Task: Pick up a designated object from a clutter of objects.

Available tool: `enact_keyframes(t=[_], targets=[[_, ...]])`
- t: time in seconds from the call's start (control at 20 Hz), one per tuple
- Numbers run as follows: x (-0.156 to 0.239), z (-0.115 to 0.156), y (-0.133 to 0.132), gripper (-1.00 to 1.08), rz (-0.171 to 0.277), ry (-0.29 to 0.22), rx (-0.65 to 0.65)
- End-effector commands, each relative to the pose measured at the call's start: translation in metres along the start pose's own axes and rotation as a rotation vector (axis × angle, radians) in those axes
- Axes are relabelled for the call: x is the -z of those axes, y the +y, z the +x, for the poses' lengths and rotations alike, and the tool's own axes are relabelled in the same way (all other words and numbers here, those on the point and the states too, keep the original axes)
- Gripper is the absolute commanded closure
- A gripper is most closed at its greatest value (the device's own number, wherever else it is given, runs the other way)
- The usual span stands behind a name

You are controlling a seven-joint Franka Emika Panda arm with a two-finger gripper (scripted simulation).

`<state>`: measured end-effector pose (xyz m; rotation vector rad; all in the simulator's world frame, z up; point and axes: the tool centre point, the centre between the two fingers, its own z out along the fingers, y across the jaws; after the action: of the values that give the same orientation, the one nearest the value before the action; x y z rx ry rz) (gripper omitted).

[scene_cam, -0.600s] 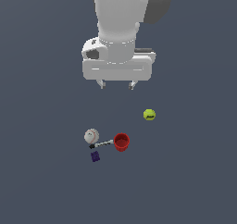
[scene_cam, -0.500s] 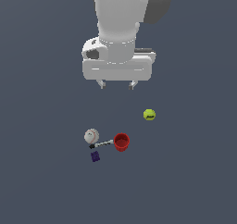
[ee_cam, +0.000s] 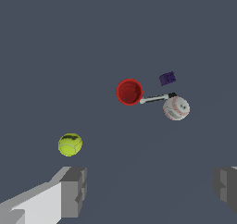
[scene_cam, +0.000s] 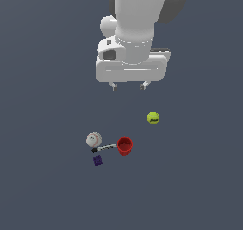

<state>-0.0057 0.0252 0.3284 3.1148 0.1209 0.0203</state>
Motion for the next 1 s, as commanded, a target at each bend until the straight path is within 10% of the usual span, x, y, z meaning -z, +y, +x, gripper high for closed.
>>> enact_keyframes(t=[0.0,0.95], targets=[[0.000,0.000,0.000,-0.92,-0.001,0.000,0.001],[-0.069,0.063,0.040,-0.92,0.015,-0.004,0.093]])
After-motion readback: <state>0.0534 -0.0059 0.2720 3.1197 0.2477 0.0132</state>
